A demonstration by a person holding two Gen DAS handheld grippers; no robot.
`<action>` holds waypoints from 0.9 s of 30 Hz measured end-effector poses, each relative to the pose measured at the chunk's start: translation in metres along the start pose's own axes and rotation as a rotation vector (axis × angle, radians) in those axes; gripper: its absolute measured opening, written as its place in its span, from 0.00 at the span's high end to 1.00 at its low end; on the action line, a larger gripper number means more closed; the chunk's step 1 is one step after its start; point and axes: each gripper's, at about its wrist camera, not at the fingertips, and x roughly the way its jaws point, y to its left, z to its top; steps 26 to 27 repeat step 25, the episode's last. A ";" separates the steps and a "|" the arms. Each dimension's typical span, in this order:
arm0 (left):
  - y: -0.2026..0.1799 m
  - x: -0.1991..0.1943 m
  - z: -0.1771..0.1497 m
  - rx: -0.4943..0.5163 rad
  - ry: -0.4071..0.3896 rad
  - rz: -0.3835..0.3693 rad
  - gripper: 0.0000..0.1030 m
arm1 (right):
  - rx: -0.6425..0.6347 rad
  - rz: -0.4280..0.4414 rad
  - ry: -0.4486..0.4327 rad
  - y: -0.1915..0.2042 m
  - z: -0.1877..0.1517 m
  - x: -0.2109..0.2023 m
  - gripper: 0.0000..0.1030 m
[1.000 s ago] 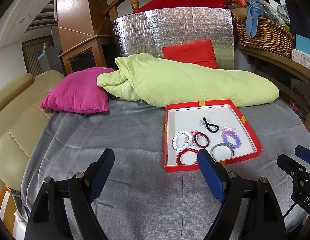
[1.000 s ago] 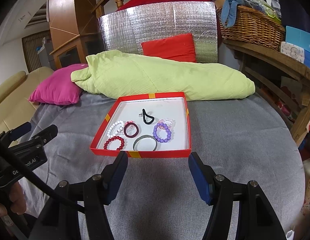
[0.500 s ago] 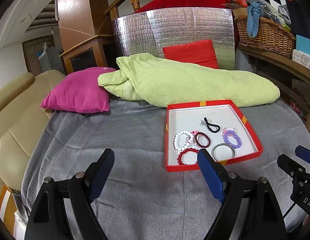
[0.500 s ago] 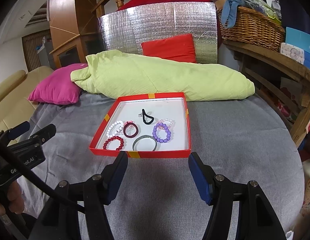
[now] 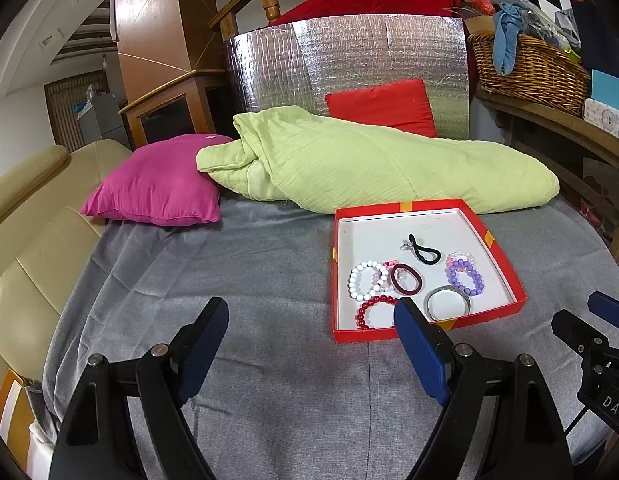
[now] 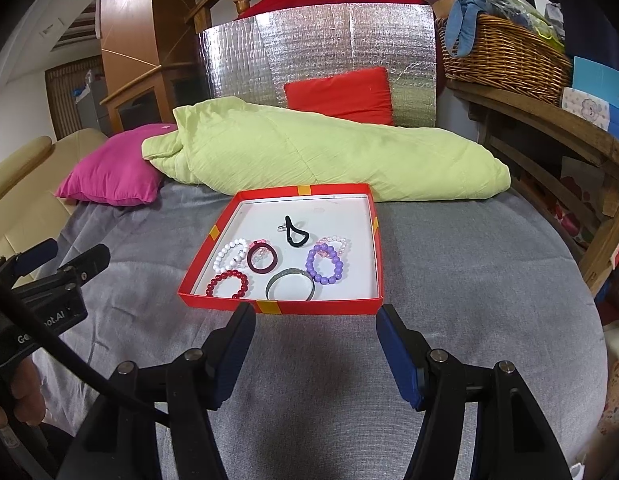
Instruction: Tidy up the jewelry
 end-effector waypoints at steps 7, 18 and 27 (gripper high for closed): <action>0.001 0.000 0.000 -0.001 0.000 0.002 0.17 | -0.002 0.004 0.004 0.002 0.000 0.002 0.35; 0.003 0.001 -0.001 -0.002 0.002 0.004 0.17 | -0.004 0.004 0.009 0.003 -0.001 0.003 0.35; 0.008 0.006 -0.003 -0.015 -0.022 -0.006 0.17 | 0.003 -0.028 -0.003 -0.004 0.001 0.004 0.35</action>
